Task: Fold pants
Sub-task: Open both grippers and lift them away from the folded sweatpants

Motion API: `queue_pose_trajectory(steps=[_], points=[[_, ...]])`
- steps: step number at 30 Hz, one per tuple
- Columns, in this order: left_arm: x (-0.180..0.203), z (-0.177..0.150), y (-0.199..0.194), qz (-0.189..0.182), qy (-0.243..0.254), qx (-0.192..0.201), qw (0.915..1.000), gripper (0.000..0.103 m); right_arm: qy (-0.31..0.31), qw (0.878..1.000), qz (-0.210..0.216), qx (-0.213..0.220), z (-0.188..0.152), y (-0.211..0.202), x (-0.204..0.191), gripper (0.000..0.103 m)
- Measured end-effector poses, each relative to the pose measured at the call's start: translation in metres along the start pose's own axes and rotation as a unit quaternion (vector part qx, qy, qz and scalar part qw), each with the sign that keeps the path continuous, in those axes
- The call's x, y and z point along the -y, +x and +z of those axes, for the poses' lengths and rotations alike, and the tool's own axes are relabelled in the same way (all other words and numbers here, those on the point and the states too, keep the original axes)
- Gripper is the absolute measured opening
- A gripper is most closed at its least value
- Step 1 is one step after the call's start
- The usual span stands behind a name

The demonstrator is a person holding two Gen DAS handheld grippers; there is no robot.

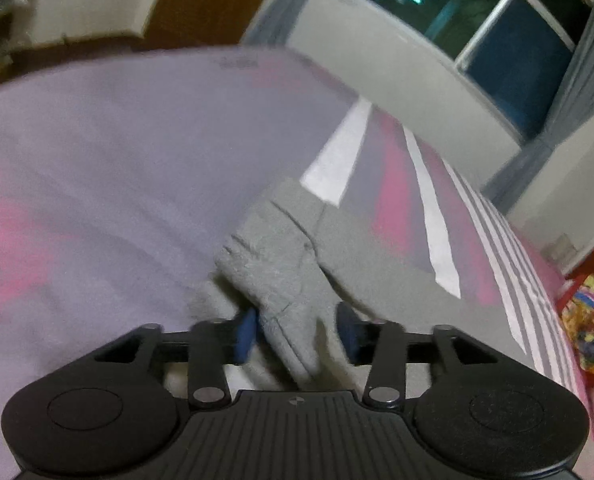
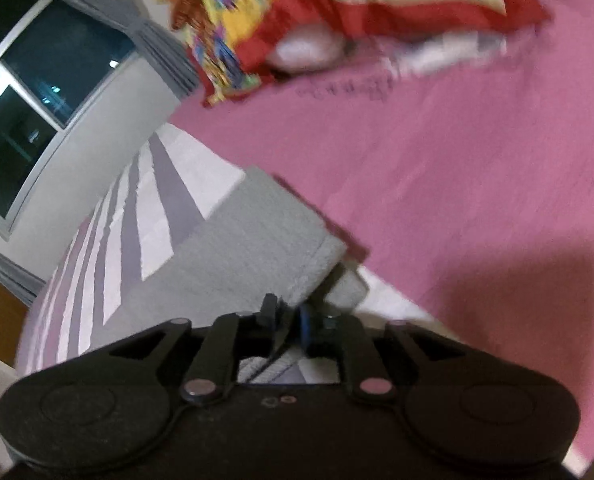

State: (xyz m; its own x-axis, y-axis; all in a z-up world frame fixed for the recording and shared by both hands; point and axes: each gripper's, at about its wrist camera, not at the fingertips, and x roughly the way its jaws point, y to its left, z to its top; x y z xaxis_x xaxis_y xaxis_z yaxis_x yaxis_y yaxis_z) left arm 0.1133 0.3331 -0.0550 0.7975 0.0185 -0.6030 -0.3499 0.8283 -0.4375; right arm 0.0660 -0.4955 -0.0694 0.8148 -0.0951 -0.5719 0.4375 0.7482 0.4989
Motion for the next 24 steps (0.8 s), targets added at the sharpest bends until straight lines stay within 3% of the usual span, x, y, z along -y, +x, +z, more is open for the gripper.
queue_pose_trajectory(steps=[2, 5, 10, 13, 15, 17, 20, 21, 22, 24], points=[[0.006, -0.006, -0.02, 0.014, 0.019, 0.04, 0.9989, 0.048, -0.044, 0.999, 0.0, 0.023, -0.001, -0.013, -0.013, 0.019], [0.021, -0.009, -0.03, -0.012, 0.016, 0.061, 0.998, 0.048, -0.098, 0.994, 0.03, 0.027, -0.001, -0.01, -0.05, 0.019], [0.083, -0.011, 0.002, -0.021, 0.095, 0.046, 0.9942, 0.048, -0.176, 0.975, 0.134, -0.026, -0.024, 0.037, -0.167, 0.02], [0.128, -0.016, 0.033, -0.057, 0.155, 0.007, 0.9863, 0.048, -0.229, 0.949, 0.198, -0.081, -0.061, 0.069, -0.249, 0.021], [0.158, -0.019, 0.049, -0.072, 0.204, -0.011, 0.9763, 0.049, -0.271, 0.926, 0.237, -0.115, -0.093, 0.086, -0.301, 0.024], [0.181, -0.024, 0.067, -0.08, 0.244, -0.035, 0.9657, 0.052, -0.319, 0.895, 0.272, -0.153, -0.128, 0.103, -0.349, 0.028], [0.194, -0.03, 0.105, -0.061, 0.27, -0.089, 0.9567, 0.056, -0.378, 0.853, 0.293, -0.208, -0.172, 0.127, -0.394, 0.032], [0.195, -0.031, 0.116, -0.048, 0.27, -0.095, 0.9569, 0.056, -0.395, 0.847, 0.28, -0.22, -0.184, 0.138, -0.404, 0.031], [0.195, -0.033, 0.124, -0.044, 0.266, -0.093, 0.9583, 0.056, -0.402, 0.851, 0.262, -0.216, -0.191, 0.151, -0.411, 0.031], [0.193, -0.027, 0.134, -0.043, 0.253, -0.087, 0.9625, 0.056, -0.375, 0.869, 0.248, -0.205, -0.187, 0.169, -0.418, 0.03]])
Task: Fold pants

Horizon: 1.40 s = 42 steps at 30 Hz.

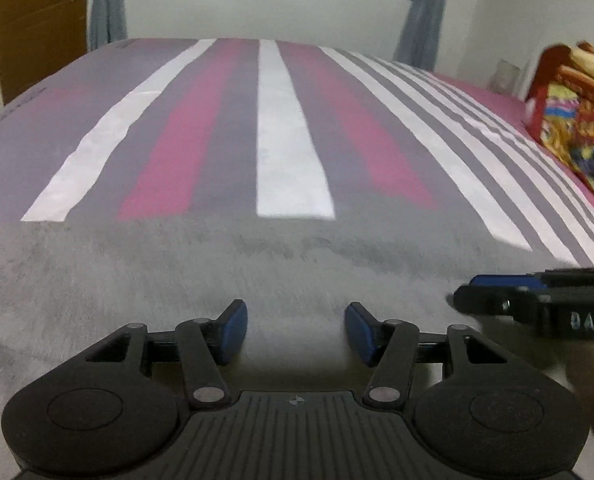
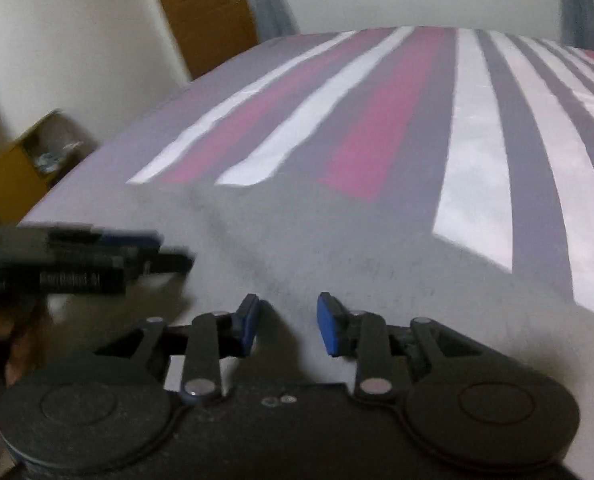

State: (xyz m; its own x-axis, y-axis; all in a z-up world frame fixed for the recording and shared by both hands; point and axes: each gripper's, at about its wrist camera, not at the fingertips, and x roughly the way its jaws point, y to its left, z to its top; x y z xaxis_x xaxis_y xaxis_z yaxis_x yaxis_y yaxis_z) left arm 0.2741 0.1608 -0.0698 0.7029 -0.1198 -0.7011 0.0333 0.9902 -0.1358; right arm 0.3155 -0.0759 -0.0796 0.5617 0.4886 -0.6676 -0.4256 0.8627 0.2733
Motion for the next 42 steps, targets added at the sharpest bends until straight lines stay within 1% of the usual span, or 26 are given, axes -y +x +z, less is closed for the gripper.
queue_pose_trajectory(steps=[2, 4, 6, 8, 10, 11, 12, 13, 15, 16, 18, 19, 20, 23, 25, 26, 28, 30, 31, 33, 34, 35, 36, 38, 40, 42], points=[[-0.002, 0.005, 0.0, 0.001, -0.012, 0.001, 0.9999, 0.056, 0.026, 1.0, -0.005, 0.0, 0.013, 0.01, 0.011, 0.028], [-0.005, 0.005, -0.009, -0.001, -0.021, 0.012, 0.9997, 0.056, 0.013, 1.0, -0.01, -0.007, 0.02, 0.015, 0.004, 0.029], [-0.009, -0.003, -0.028, 0.02, -0.024, 0.039, 0.9988, 0.056, 0.003, 1.0, -0.007, 0.008, 0.023, 0.006, -0.005, 0.032], [-0.03, -0.015, -0.049, 0.049, -0.046, 0.06, 0.9959, 0.056, -0.003, 1.0, -0.006, 0.021, 0.025, 0.004, -0.009, 0.035], [-0.057, -0.024, -0.052, 0.092, -0.063, 0.053, 0.9923, 0.056, -0.002, 1.0, -0.001, 0.017, 0.025, 0.011, -0.011, 0.035], [-0.067, -0.028, -0.05, 0.114, -0.064, 0.037, 0.9908, 0.055, -0.006, 1.0, 0.002, 0.012, 0.024, 0.018, -0.013, 0.035], [-0.076, -0.032, -0.049, 0.109, -0.061, 0.029, 0.9917, 0.055, -0.02, 1.0, -0.011, 0.008, 0.022, 0.027, -0.016, 0.035], [-0.084, -0.035, -0.051, 0.09, -0.072, 0.031, 0.9928, 0.055, -0.033, 0.999, -0.03, 0.005, 0.018, 0.037, -0.021, 0.035], [-0.089, -0.035, -0.065, 0.086, -0.09, 0.03, 0.9918, 0.054, -0.029, 0.999, -0.039, 0.003, 0.02, 0.039, -0.021, 0.035], [-0.086, -0.036, -0.076, 0.093, -0.089, 0.041, 0.9908, 0.054, -0.021, 0.999, -0.043, 0.002, 0.022, 0.032, -0.022, 0.035], [-0.085, -0.04, -0.092, 0.111, -0.081, 0.055, 0.989, 0.054, -0.011, 0.999, -0.042, 0.024, 0.017, 0.007, -0.019, 0.038], [-0.087, -0.046, -0.096, 0.126, -0.07, 0.046, 0.9884, 0.054, -0.011, 0.999, -0.038, 0.032, 0.011, -0.008, -0.013, 0.039], [-0.09, -0.053, -0.099, 0.142, -0.058, 0.038, 0.9874, 0.054, -0.01, 0.999, -0.043, 0.027, 0.002, -0.018, -0.003, 0.039], [-0.091, -0.064, -0.106, 0.147, -0.037, 0.033, 0.9879, 0.054, 0.0, 0.998, -0.062, 0.016, -0.026, -0.056, 0.041, 0.038], [-0.087, -0.062, -0.113, 0.141, -0.04, 0.029, 0.9888, 0.054, 0.022, 0.994, -0.103, 0.022, -0.045, -0.092, 0.077, 0.038], [-0.085, -0.063, -0.114, 0.136, -0.05, 0.023, 0.9892, 0.055, 0.039, 0.992, -0.114, 0.025, -0.055, -0.111, 0.098, 0.038], [-0.079, -0.067, -0.117, 0.131, -0.054, 0.015, 0.9899, 0.061, 0.072, 0.984, -0.16, 0.032, -0.074, -0.146, 0.138, 0.038], [-0.071, -0.071, -0.115, 0.125, -0.045, 0.002, 0.9911, 0.068, 0.104, 0.976, -0.186, 0.043, -0.091, -0.182, 0.179, 0.035], [-0.065, -0.074, -0.114, 0.129, -0.033, -0.006, 0.9911, 0.071, 0.124, 0.969, -0.206, 0.051, -0.1, -0.199, 0.2, 0.035], [-0.057, -0.08, -0.11, 0.141, -0.013, -0.014, 0.9898, 0.072, 0.195, 0.949, -0.237, 0.073, -0.119, -0.238, 0.241, 0.034], [-0.054, -0.083, -0.111, 0.145, -0.012, -0.013, 0.9893, 0.072, 0.246, 0.937, -0.233, 0.089, -0.129, -0.262, 0.26, 0.034], [-0.053, -0.083, -0.114, 0.146, -0.017, -0.011, 0.9891, 0.072, 0.279, 0.925, -0.234, 0.106, -0.138, -0.283, 0.271, 0.036], [-0.053, -0.083, -0.118, 0.144, -0.025, -0.009, 0.9892, 0.072, 0.299, 0.914, -0.244, 0.128, -0.148, -0.307, 0.278, 0.042], [-0.053, -0.084, -0.12, 0.143, -0.036, -0.008, 0.9891, 0.072, 0.317, 0.902, -0.237, 0.175, -0.172, -0.352, 0.283, 0.042], [-0.052, -0.086, -0.12, 0.147, -0.035, -0.012, 0.9885, 0.072, 0.342, 0.893, -0.22, 0.195, -0.197, -0.382, 0.288, 0.042], [-0.052, -0.086, -0.119, 0.15, -0.038, -0.015, 0.9878, 0.072, 0.365, 0.884, -0.209, 0.204, -0.211, -0.391, 0.291, 0.041]])
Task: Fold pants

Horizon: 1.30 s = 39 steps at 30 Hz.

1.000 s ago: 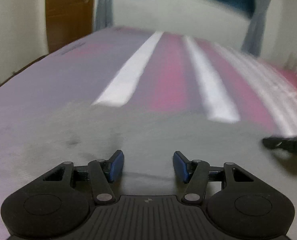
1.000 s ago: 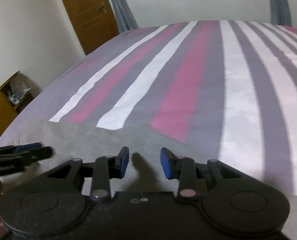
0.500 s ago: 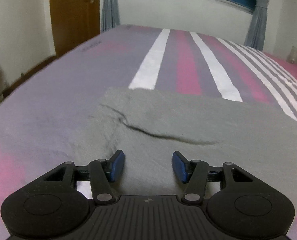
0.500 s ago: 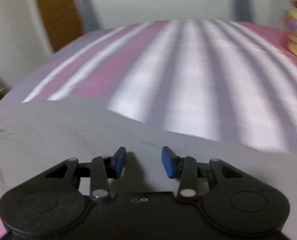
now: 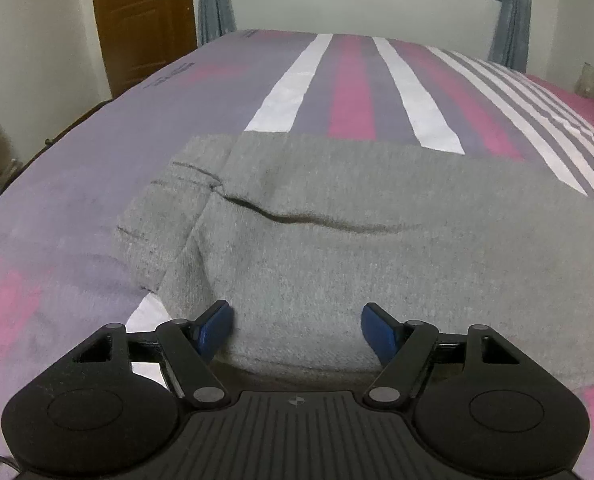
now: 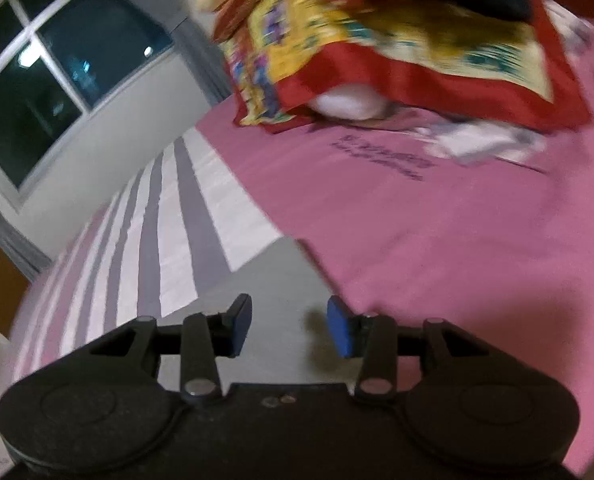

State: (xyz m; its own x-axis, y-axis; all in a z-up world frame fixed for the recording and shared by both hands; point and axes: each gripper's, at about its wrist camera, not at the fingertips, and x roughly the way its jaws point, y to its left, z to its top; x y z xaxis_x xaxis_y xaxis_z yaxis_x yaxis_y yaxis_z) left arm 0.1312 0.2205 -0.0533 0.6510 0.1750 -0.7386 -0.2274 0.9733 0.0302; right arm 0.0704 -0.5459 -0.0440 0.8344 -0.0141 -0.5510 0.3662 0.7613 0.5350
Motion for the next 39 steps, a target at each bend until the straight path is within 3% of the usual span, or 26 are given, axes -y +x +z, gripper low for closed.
queue_pose_trajectory(steps=[6, 9, 11, 13, 17, 19, 23, 26, 30, 33, 35, 37, 39], points=[[-0.001, 0.0, 0.009, 0.001, -0.012, -0.005, 0.9999, 0.073, 0.112, 0.993, 0.033, -0.029, -0.021, 0.002, 0.034, 0.038], [-0.005, 0.0, 0.008, -0.007, -0.02, 0.001, 0.9998, 0.073, 0.121, 0.992, 0.042, -0.006, -0.03, -0.001, 0.03, 0.038], [-0.006, -0.002, 0.004, -0.003, -0.018, 0.013, 0.9997, 0.073, 0.124, 0.991, 0.045, -0.014, -0.031, 0.009, 0.027, 0.035], [-0.016, -0.004, -0.004, -0.022, -0.054, 0.038, 0.9976, 0.073, 0.127, 0.991, 0.043, -0.025, -0.03, 0.02, 0.024, 0.032], [-0.061, -0.014, -0.025, -0.054, -0.177, 0.094, 0.9783, 0.073, 0.122, 0.991, 0.039, -0.04, -0.03, 0.032, 0.015, 0.03], [-0.084, -0.017, -0.029, -0.058, -0.222, 0.099, 0.9684, 0.072, 0.11, 0.992, 0.036, -0.039, -0.032, 0.033, 0.011, 0.034], [-0.119, -0.018, -0.023, -0.095, -0.295, 0.087, 0.9466, 0.048, 0.092, 0.995, 0.033, -0.035, -0.035, 0.032, 0.006, 0.037], [-0.127, -0.016, -0.013, -0.137, -0.326, 0.071, 0.9327, 0.041, 0.1, 0.994, 0.034, -0.033, -0.036, 0.033, 0.007, 0.041], [-0.118, -0.011, -0.003, -0.144, -0.311, 0.071, 0.9366, 0.041, 0.09, 0.995, 0.026, -0.031, -0.036, 0.035, 0.001, 0.048], [-0.11, -0.005, 0.008, -0.127, -0.299, 0.052, 0.9442, 0.041, 0.083, 0.996, 0.021, -0.032, -0.036, 0.036, -0.003, 0.05], [-0.111, -0.006, 0.007, -0.12, -0.305, 0.057, 0.9429, 0.041, 0.085, 0.996, 0.021, -0.032, -0.036, 0.036, -0.002, 0.051], [-0.112, -0.011, 0.003, -0.09, -0.315, 0.063, 0.9427, 0.041, 0.089, 0.995, 0.023, -0.03, -0.036, 0.035, -0.001, 0.051], [-0.112, -0.017, 0.007, -0.098, -0.324, 0.063, 0.9389, 0.041, 0.09, 0.995, 0.023, -0.029, -0.038, 0.035, -0.001, 0.051]])
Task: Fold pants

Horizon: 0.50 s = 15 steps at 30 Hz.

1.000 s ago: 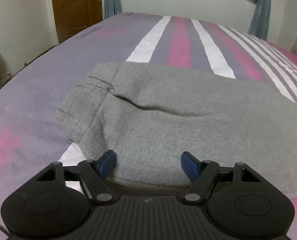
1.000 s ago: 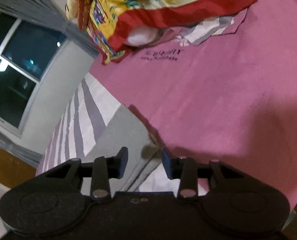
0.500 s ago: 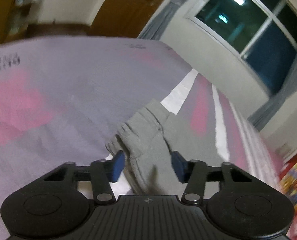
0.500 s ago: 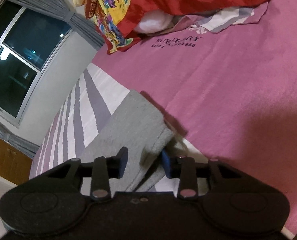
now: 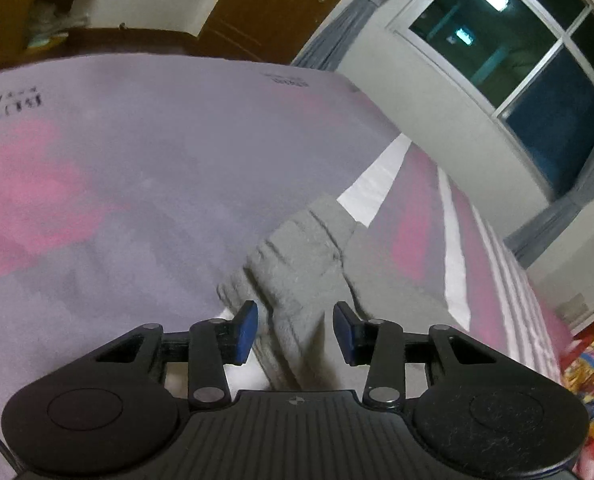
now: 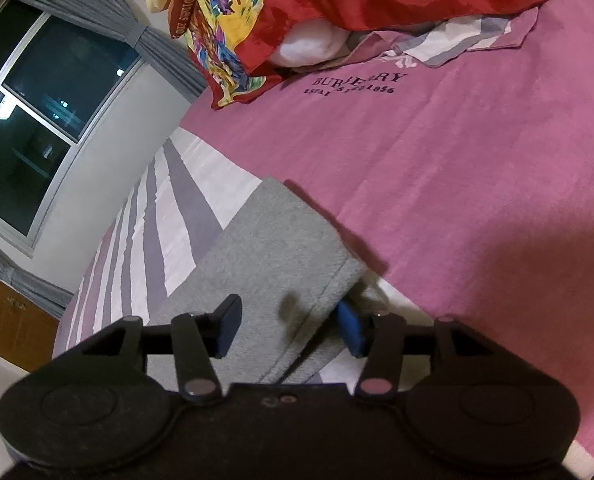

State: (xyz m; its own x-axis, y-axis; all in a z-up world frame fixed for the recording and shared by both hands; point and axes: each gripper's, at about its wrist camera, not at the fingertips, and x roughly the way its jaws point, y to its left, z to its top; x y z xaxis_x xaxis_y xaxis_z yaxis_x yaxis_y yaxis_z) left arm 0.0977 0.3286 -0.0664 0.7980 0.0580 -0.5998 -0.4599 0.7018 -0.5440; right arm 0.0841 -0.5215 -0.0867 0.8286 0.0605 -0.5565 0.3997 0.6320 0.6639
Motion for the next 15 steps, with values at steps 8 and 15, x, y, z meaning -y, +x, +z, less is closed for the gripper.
queue_pose_trajectory(steps=[8, 15], points=[[0.01, -0.003, 0.012, -0.039, 0.004, -0.001, 0.9992, 0.025, -0.013, 1.0, -0.005, -0.003, 0.0, 0.001, -0.003, 0.052], [0.021, -0.001, 0.034, -0.02, 0.041, -0.04, 0.9981, 0.016, -0.016, 1.0, -0.009, -0.003, -0.001, 0.002, -0.004, 0.052]])
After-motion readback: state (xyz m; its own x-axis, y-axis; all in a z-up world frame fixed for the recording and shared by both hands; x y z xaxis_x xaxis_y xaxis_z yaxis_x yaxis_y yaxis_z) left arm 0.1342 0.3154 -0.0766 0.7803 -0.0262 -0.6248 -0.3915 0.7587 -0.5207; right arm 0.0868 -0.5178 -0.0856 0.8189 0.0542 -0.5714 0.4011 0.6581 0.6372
